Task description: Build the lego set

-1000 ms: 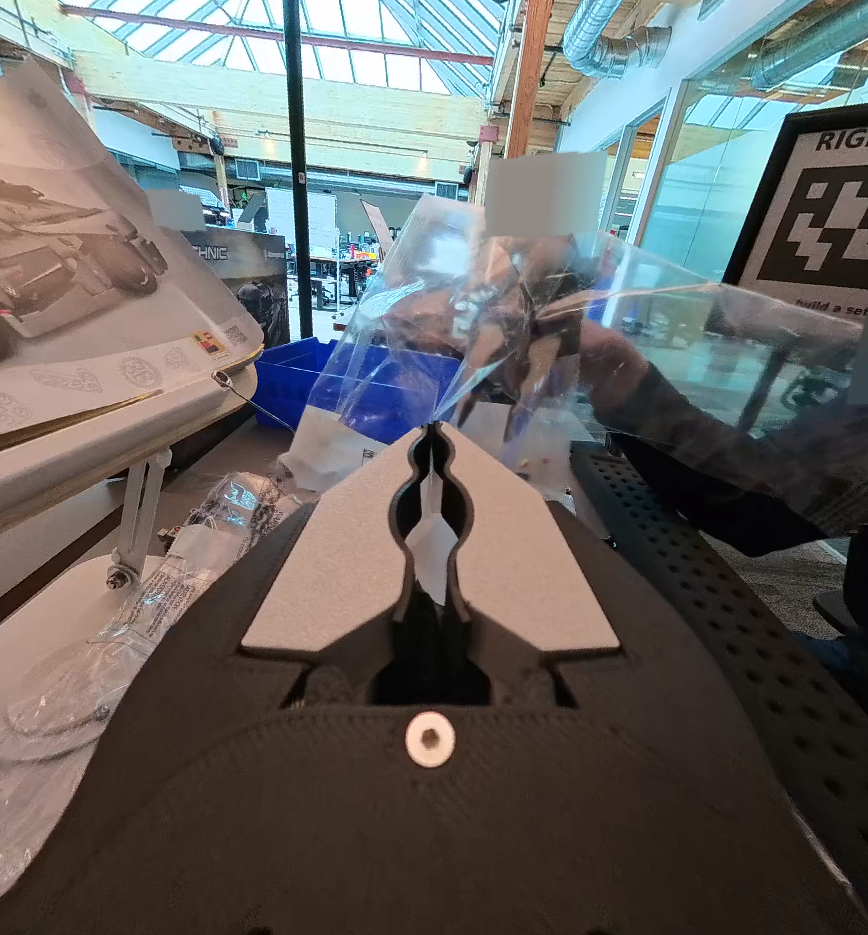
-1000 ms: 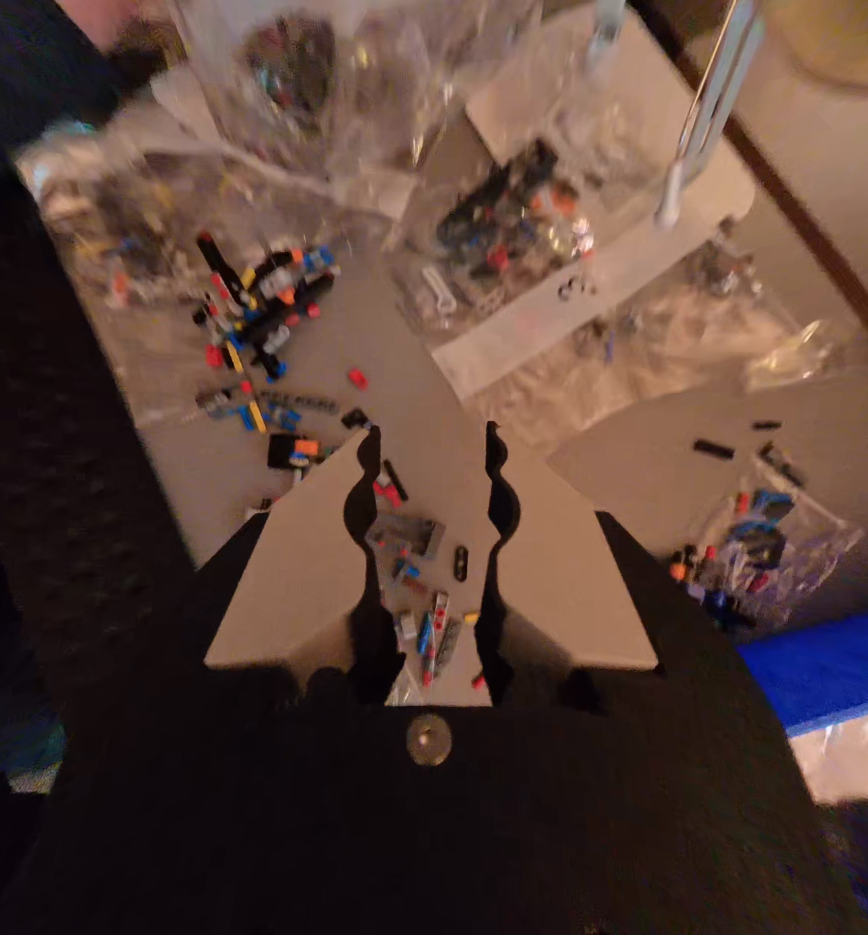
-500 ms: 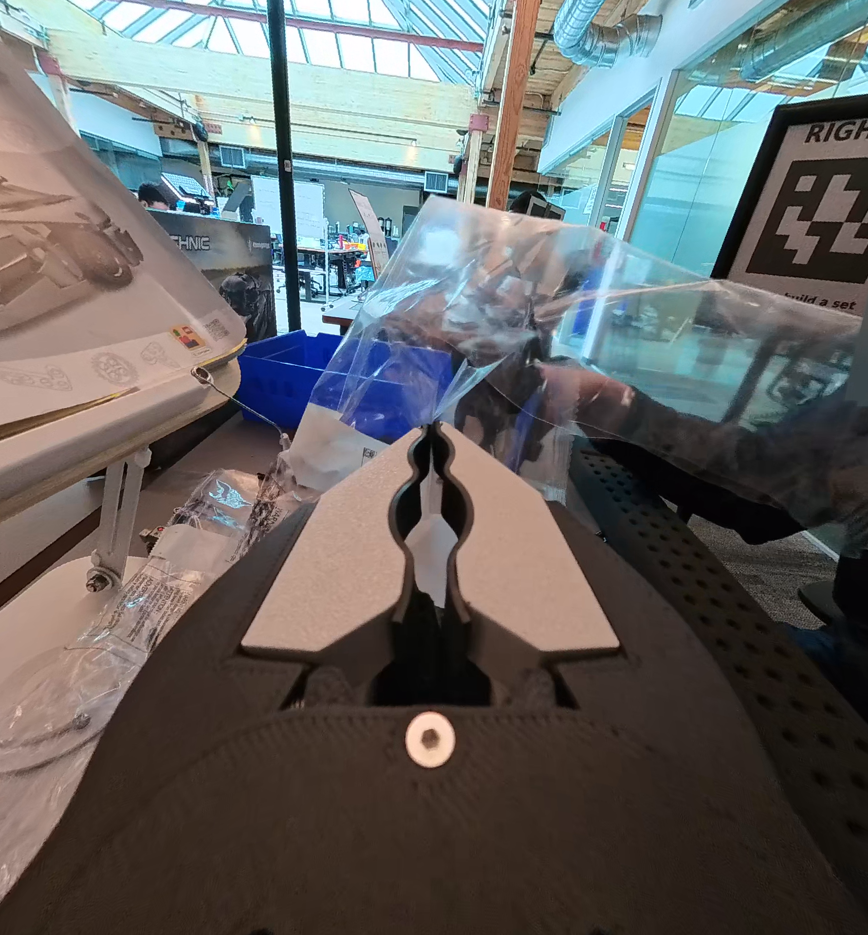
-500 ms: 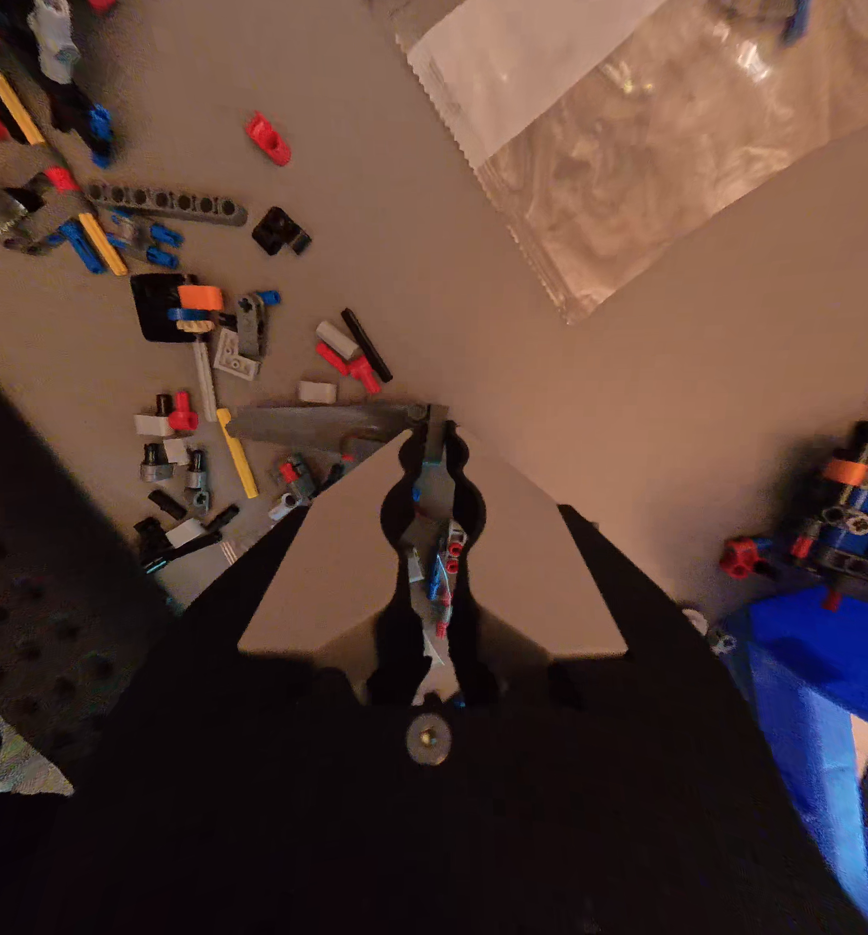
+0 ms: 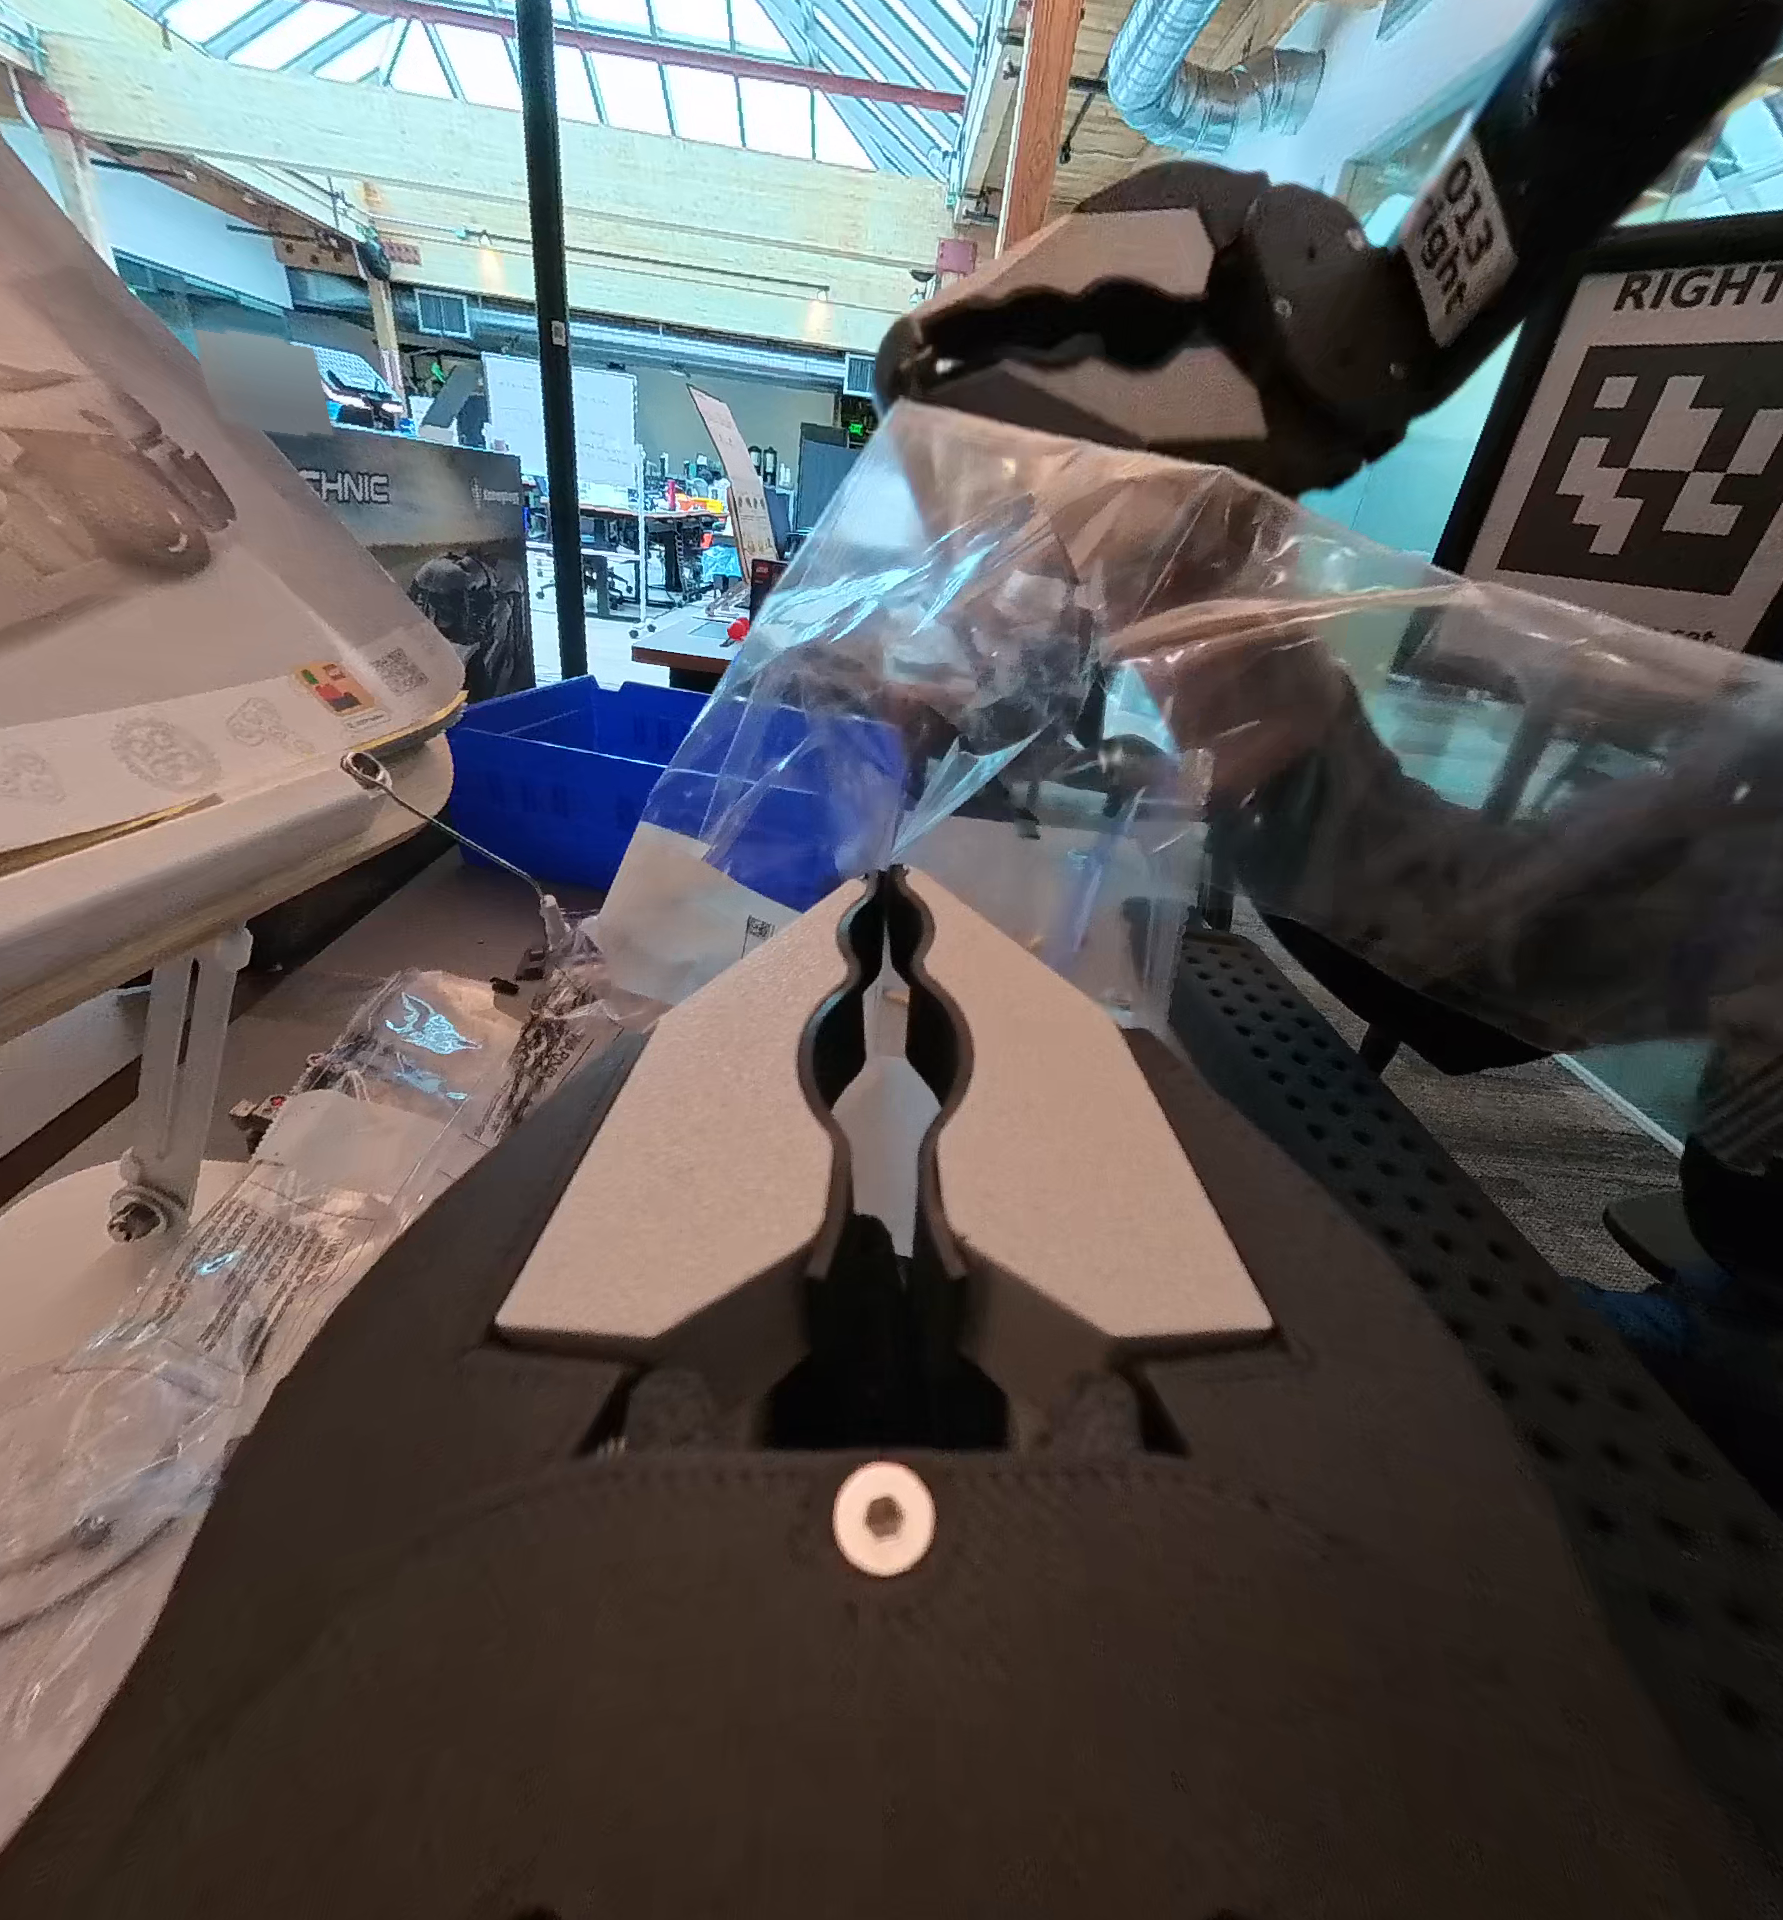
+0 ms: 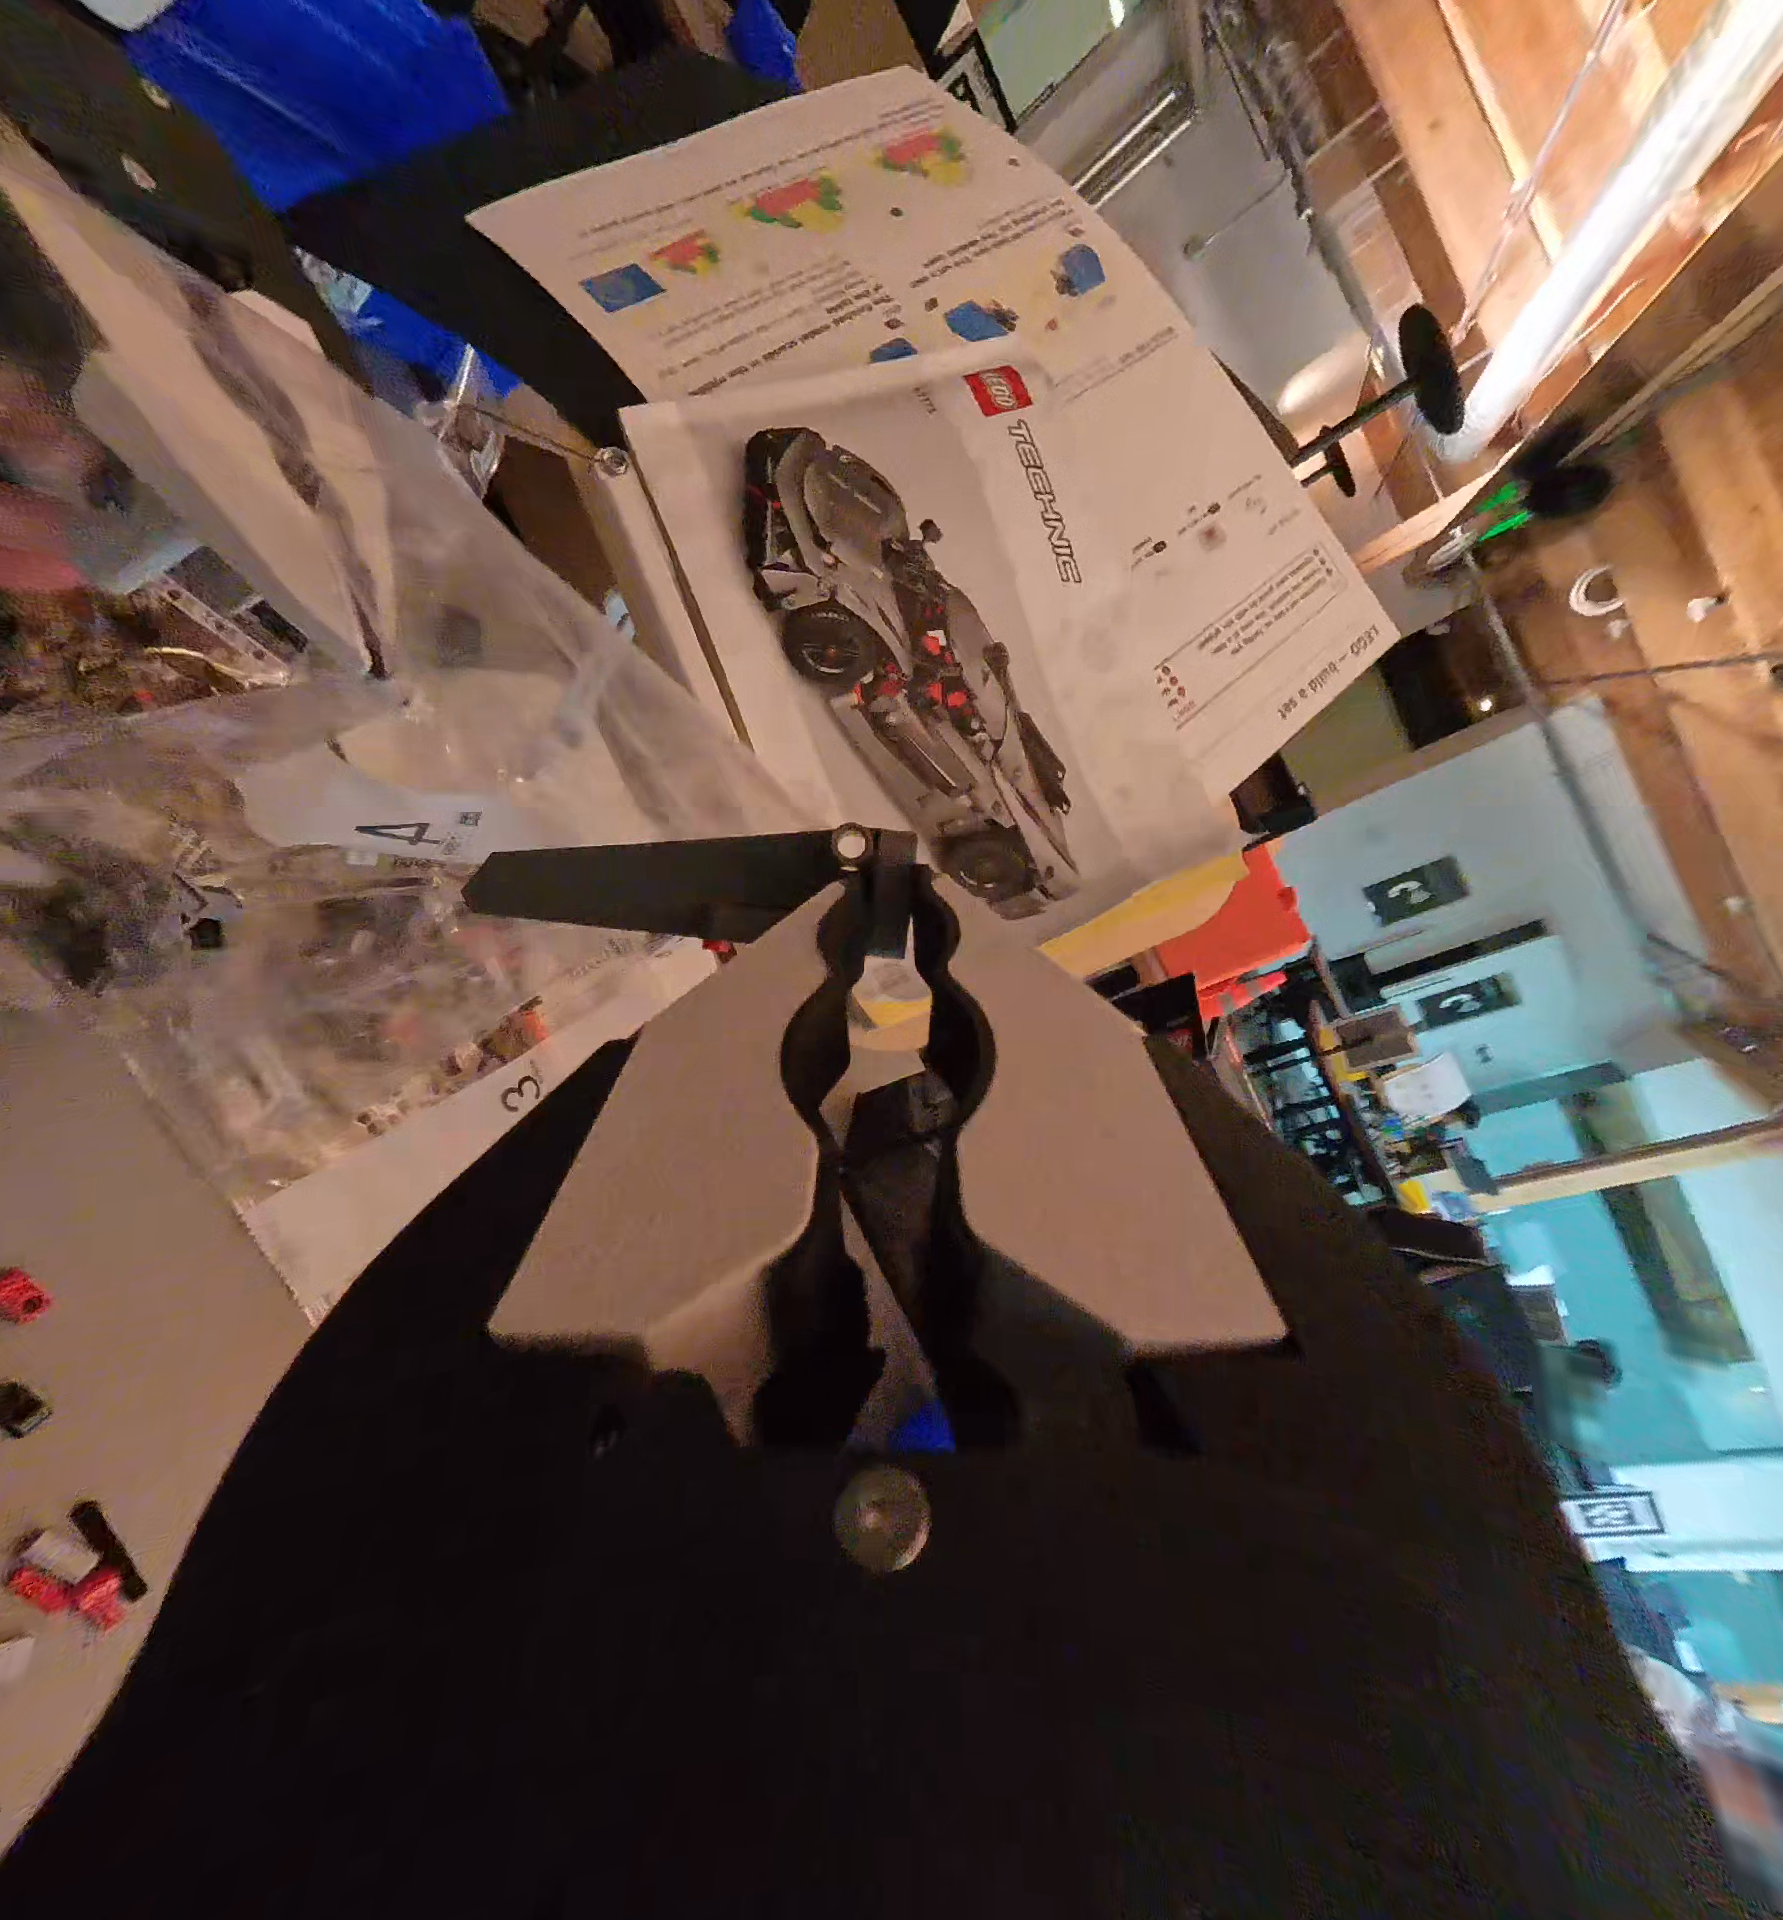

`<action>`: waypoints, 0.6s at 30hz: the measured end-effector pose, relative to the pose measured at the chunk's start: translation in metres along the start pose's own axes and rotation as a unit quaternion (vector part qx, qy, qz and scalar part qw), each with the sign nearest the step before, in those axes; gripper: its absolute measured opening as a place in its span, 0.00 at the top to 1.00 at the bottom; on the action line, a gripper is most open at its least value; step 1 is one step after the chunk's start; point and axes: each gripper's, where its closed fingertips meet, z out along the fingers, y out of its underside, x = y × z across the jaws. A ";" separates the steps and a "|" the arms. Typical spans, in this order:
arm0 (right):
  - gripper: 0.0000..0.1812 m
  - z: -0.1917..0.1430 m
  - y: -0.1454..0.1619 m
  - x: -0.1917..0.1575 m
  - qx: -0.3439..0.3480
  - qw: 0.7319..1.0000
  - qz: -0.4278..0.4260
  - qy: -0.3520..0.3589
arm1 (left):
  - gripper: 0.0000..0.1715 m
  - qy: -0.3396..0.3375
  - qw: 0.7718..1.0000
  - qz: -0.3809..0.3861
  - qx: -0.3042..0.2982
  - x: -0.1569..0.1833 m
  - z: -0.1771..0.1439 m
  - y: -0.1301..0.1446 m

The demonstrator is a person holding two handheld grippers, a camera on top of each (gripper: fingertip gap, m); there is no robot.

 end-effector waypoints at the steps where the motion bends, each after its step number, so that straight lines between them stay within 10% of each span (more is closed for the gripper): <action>1: 0.97 0.007 -0.003 -0.010 0.001 1.000 -0.019 -0.003 | 1.00 0.000 1.000 -0.001 0.002 0.000 0.000 -0.001; 5: 0.82 0.026 0.003 -0.057 -0.016 0.996 -0.073 -0.041 | 1.00 0.004 1.000 -0.007 0.012 -0.001 0.000 -0.003; 10: 0.75 -0.011 0.021 -0.034 0.001 0.992 0.086 -0.096 | 1.00 0.002 1.000 -0.010 0.012 -0.003 -0.002 -0.002; 18: 0.75 -0.064 0.152 -0.066 -0.182 0.939 0.209 -0.202 | 1.00 0.004 1.000 -0.018 0.023 -0.004 -0.004 -0.004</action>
